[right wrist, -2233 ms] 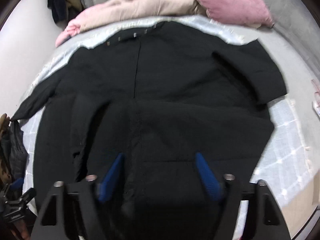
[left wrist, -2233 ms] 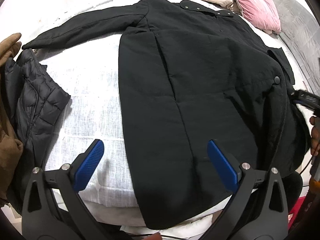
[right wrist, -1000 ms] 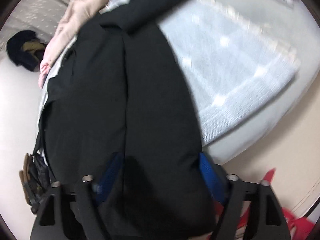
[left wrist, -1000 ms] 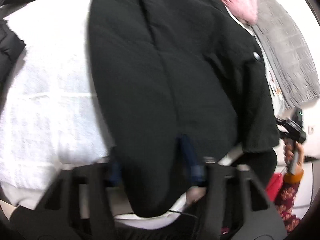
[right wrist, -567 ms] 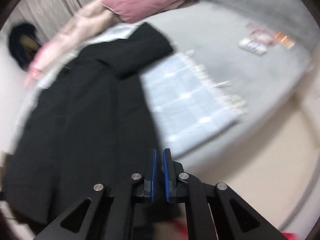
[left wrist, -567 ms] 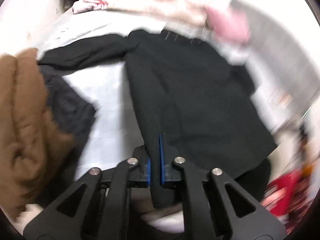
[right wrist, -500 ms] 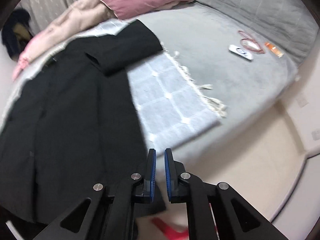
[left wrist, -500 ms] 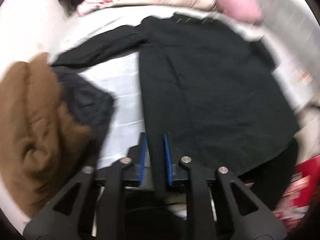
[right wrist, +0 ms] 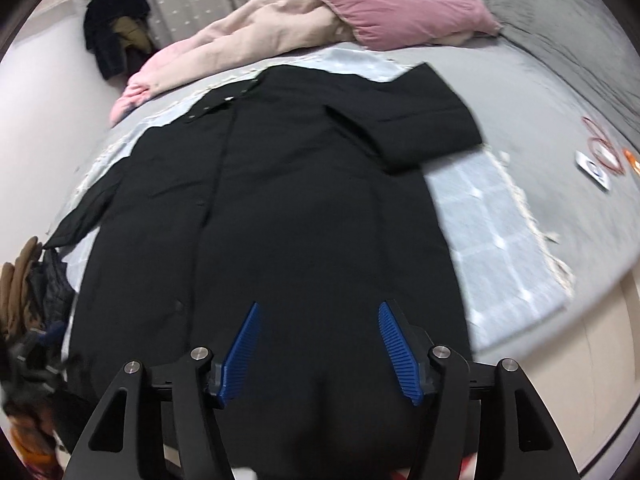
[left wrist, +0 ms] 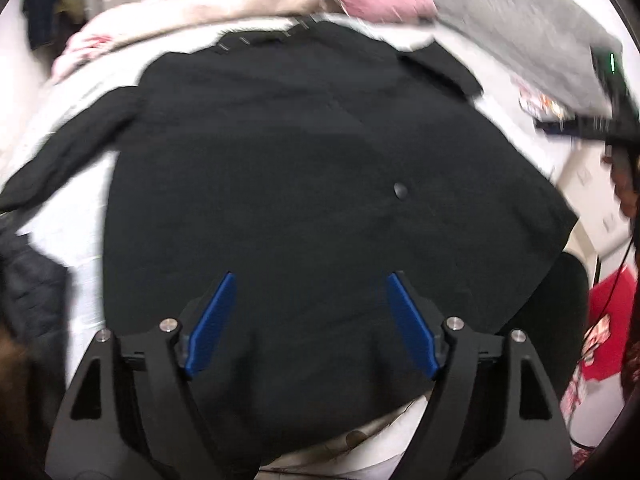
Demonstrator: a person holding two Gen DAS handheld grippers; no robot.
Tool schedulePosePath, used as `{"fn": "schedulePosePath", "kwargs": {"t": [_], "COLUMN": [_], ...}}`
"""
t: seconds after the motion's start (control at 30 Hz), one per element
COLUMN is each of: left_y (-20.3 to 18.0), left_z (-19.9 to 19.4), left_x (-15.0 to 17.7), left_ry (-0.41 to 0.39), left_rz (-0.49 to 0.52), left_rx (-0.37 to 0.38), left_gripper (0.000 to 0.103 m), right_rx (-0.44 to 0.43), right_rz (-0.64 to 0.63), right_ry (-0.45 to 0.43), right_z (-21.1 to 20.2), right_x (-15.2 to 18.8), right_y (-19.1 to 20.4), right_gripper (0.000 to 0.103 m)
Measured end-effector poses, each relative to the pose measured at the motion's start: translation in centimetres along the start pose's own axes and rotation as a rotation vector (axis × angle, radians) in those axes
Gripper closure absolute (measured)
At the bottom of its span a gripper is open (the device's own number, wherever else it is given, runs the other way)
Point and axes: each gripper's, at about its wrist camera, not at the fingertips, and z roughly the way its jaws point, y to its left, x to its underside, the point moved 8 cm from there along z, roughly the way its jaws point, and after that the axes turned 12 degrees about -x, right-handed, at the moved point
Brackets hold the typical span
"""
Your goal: Fold large clothes
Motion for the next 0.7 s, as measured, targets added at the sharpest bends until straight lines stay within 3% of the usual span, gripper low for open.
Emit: {"fn": "schedulePosePath", "kwargs": {"t": [0.03,0.13,0.23,0.3,0.43,0.57,0.7], "left_y": [-0.4,-1.6,-2.5,-2.3,0.0,3.4,5.7], "left_z": [0.8,4.8,3.1,1.9,-0.4,-0.8,2.3], "left_x": [0.1,3.8,4.9,5.1,1.8,-3.1,-5.5], "left_ry": [0.026,0.254,0.221,0.233,0.153,0.037,0.043], "left_rz": [0.013,0.071,0.195,0.195,0.110,-0.011,-0.114], "left_rx": [0.006,0.013,0.042,0.092,0.082,0.005,-0.041], "left_gripper": [0.025,0.024,0.023,0.023,0.022,0.010,0.010], "right_rx": [-0.012,-0.015,0.018,0.066,0.153,0.221,0.320], "right_rz": [-0.006,-0.030,-0.075,-0.102,-0.125,-0.181,-0.214], "right_ry": [0.011,0.060,0.108,0.127,0.150,0.135,0.136], "right_z": [0.9,3.3,4.9,5.6,7.6,11.3,15.7], "right_x": [-0.4,-0.9,-1.4,-2.3,-6.0,-10.6,-14.3], "right_y": [0.7,1.7,1.3,0.5,-2.0,-4.0,-6.5], "right_gripper": [0.040,0.039,0.039,0.039,0.039,0.038,0.039]}}
